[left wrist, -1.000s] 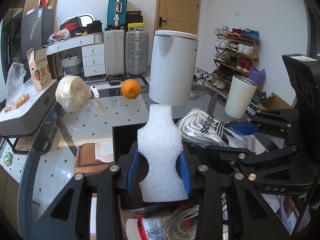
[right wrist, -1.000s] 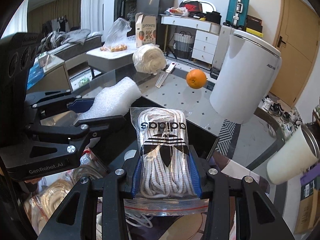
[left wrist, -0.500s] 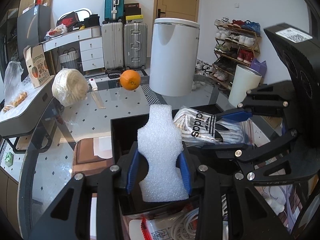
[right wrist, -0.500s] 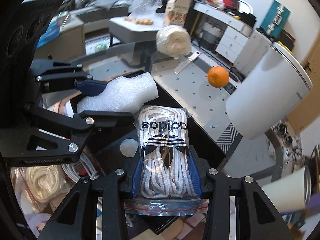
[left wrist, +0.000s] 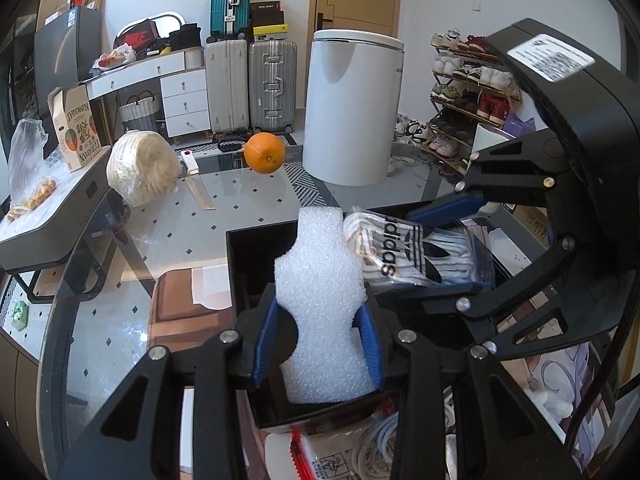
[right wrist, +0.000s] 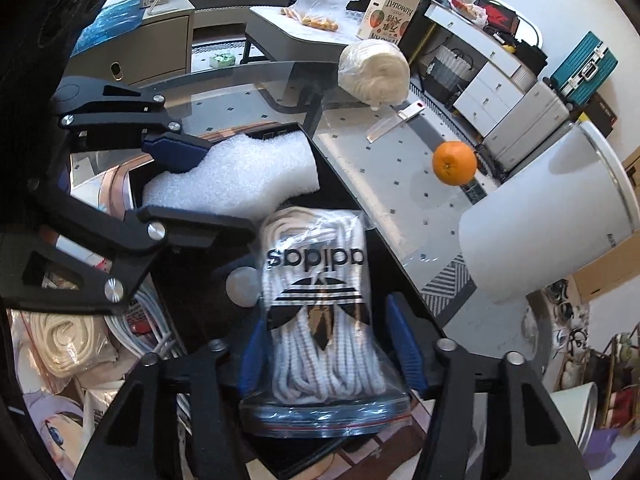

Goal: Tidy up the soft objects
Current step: 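Lower the foam into the black box and open the left gripper while the right releases the adidas bag inside, then withdraw both grippers from the box back over the table items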

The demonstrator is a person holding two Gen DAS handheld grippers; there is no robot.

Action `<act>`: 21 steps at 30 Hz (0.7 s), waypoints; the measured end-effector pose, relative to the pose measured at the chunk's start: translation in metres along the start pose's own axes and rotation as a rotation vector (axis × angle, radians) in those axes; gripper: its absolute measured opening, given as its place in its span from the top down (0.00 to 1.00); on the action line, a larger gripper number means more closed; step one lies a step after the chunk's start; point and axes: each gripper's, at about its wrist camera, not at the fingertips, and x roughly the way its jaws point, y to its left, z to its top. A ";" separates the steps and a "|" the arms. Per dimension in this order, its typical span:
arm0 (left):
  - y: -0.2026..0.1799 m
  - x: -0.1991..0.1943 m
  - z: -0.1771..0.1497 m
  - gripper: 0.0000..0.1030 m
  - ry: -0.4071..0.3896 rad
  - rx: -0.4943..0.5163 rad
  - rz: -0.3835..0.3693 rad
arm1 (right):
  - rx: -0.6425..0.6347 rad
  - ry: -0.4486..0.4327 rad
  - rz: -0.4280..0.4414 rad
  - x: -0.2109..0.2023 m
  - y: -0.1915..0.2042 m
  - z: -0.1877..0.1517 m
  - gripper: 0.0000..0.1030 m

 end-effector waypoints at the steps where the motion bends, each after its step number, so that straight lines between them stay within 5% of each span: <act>1: 0.000 -0.001 0.000 0.63 0.000 -0.002 -0.001 | 0.006 -0.010 -0.005 -0.003 0.000 -0.002 0.36; 2: 0.000 -0.001 0.000 0.62 0.002 -0.002 -0.003 | 0.016 -0.021 -0.006 -0.007 0.000 -0.005 0.34; 4: 0.000 -0.004 0.000 0.43 0.002 -0.002 -0.007 | 0.038 -0.042 -0.016 -0.013 -0.001 -0.009 0.29; 11: -0.007 -0.020 -0.005 0.34 -0.022 0.019 0.019 | 0.167 -0.115 -0.075 -0.041 0.000 -0.030 0.21; 13: -0.008 -0.026 -0.007 0.19 -0.030 0.013 0.015 | 0.221 -0.139 -0.086 -0.049 0.002 -0.036 0.18; 21: -0.005 -0.056 -0.019 0.00 -0.094 -0.029 0.023 | 0.471 -0.271 -0.069 -0.093 0.014 -0.070 0.02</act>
